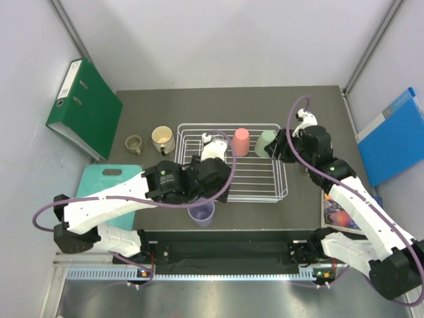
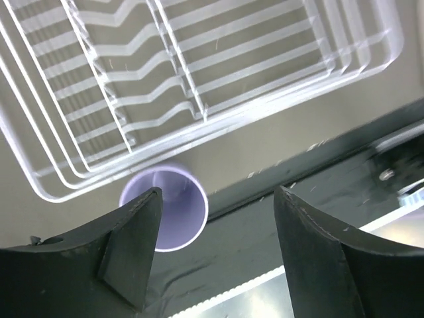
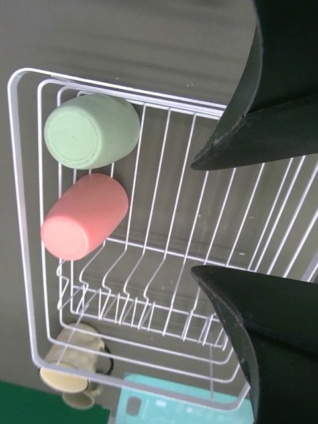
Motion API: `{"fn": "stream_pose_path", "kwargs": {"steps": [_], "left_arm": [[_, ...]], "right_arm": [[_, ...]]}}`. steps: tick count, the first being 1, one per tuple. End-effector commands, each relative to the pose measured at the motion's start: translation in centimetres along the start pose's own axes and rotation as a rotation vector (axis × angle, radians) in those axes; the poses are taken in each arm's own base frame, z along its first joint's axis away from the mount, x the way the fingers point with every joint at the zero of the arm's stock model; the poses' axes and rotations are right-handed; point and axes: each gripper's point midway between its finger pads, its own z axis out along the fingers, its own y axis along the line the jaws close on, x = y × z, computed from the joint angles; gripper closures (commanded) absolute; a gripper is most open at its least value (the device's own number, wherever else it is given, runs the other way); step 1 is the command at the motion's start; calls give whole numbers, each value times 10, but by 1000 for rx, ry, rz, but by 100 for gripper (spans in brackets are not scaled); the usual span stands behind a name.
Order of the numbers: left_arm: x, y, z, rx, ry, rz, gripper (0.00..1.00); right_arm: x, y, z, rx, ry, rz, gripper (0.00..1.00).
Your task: Unload the cups from the dish rack
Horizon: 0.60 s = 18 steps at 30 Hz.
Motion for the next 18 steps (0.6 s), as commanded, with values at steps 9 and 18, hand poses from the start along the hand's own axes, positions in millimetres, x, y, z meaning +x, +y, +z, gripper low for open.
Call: {"fn": "stream_pose_path", "kwargs": {"steps": [9,18], "left_arm": [[-106,31,-61,50,-581,-203,1],[-104,12,-27,0,-522,-154,1]], "right_arm": [[-33,9,43,197,-5,-228,37],[-44,36,84,192,39,-301,17]]}}
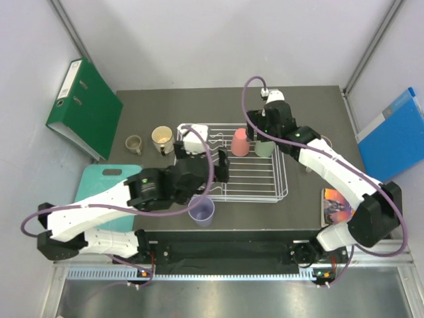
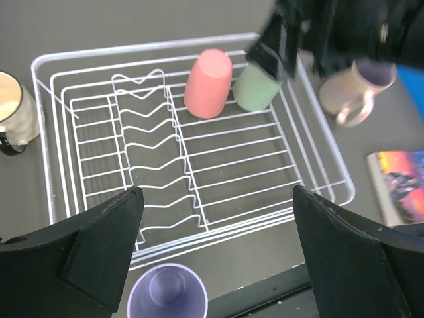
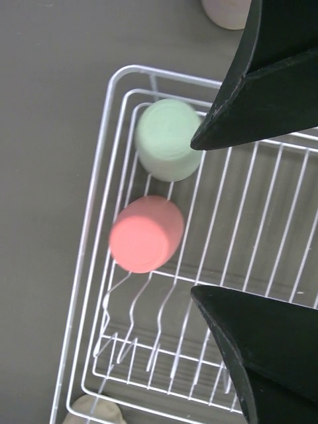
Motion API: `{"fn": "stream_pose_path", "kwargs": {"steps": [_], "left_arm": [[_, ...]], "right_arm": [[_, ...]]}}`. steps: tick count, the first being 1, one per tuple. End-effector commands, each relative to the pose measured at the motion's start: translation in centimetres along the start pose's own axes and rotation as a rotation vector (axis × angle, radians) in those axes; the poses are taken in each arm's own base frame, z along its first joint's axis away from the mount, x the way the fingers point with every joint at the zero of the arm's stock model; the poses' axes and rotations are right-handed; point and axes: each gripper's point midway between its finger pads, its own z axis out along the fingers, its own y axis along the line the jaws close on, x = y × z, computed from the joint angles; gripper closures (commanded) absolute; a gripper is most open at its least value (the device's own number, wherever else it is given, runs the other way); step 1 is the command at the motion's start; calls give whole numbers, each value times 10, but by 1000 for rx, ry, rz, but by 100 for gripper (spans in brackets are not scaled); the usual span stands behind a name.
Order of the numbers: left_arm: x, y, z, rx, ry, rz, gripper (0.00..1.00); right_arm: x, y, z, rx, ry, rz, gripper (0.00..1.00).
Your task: Unload the cups from the dish rack
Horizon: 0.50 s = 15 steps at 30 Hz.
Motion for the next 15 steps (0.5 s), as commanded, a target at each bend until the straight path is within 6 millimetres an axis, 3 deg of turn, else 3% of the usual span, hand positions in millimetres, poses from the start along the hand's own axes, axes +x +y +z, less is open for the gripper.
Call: {"fn": "stream_pose_path", "kwargs": {"steps": [1,5,15], "left_arm": [[-14,-12,8,26,-54,-47,1],[-11,-11,7,45,-53,-58,1],[2,-5,7,33,-19,-54,1]], "right_arm": [[-17,14,14,4,-13,-49,17],[-13,28,31,-21,0,-60,16],[4,41,75,-23,74,-66,16]]}}
